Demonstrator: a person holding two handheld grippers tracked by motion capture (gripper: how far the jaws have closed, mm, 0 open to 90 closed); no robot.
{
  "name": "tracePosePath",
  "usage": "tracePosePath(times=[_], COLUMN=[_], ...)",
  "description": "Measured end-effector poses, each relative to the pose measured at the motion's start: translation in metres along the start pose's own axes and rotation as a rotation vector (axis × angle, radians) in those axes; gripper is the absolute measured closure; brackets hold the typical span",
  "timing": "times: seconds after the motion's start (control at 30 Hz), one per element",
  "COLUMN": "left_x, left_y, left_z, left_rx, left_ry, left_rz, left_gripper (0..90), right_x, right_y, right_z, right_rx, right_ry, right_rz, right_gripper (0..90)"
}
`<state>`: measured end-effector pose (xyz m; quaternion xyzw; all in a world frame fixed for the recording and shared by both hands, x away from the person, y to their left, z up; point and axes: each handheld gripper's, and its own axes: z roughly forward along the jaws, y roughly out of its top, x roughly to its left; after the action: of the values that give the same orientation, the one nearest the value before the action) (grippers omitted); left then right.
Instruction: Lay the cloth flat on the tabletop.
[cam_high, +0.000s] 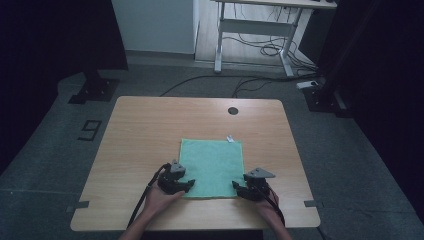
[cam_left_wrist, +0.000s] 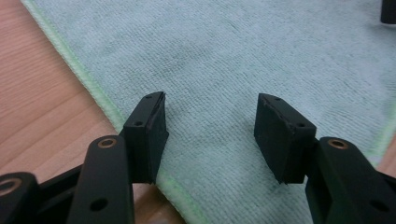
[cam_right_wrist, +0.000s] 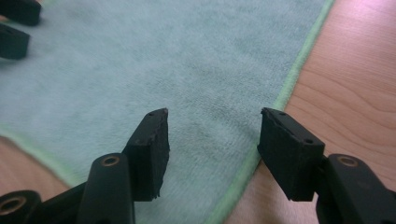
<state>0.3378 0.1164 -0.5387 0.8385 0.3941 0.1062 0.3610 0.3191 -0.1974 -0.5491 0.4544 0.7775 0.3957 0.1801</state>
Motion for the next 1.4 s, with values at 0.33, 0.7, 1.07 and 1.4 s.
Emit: tracePosePath(times=[0.33, 0.7, 1.07, 1.4], left_x=[-0.015, -0.017, -0.022, -0.025], left_y=[-0.012, -0.017, -0.029, -0.035], left_z=[-0.007, -0.008, -0.015, -0.021], left_rx=[0.004, -0.019, -0.039, -0.03], left_ry=[-0.038, -0.009, 0.004, -0.004], left_rz=[0.017, 0.031, 0.048, 0.073], left_gripper=[46.1, 48.7, 48.6, 47.4], right_x=[0.024, 0.017, 0.016, 0.013], right_y=[-0.017, -0.025, -0.028, -0.03], right_z=[-0.017, -0.023, -0.027, -0.029], right_rx=[-0.003, 0.006, 0.004, 0.005], right_ry=[0.126, 0.042, 0.02, 0.019], right_rz=[-0.026, -0.08, -0.082, -0.076], right_gripper=[60.7, 66.1, 68.0, 68.0])
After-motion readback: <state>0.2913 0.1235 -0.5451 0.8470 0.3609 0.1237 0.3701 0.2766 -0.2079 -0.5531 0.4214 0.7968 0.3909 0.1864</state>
